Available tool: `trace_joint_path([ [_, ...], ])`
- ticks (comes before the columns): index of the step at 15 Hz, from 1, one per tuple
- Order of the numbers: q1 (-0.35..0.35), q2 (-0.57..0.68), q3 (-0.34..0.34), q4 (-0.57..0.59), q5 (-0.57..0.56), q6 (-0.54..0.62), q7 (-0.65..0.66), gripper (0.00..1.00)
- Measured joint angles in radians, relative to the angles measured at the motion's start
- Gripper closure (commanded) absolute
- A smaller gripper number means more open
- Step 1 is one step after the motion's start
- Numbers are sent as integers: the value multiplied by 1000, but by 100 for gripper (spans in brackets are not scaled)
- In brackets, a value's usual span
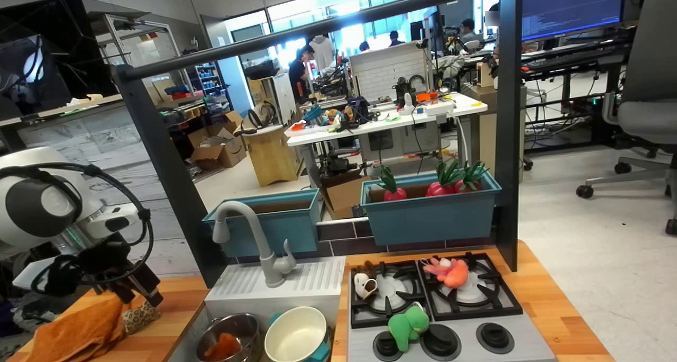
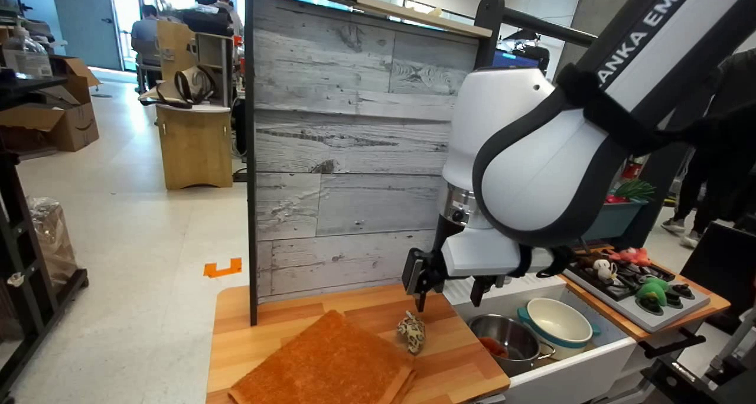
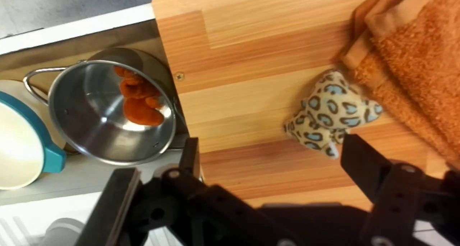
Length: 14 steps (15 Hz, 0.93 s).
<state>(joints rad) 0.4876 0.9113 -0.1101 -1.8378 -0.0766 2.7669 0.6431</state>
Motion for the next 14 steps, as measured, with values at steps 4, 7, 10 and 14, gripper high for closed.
trace_joint_path([
  [4,-45,105,59,106,7,5,-83,25],
  [7,-83,169,106,181,28,7,-167,42],
  [10,-110,201,140,217,62,6,-228,64],
  [14,-128,187,150,209,103,5,-254,95],
])
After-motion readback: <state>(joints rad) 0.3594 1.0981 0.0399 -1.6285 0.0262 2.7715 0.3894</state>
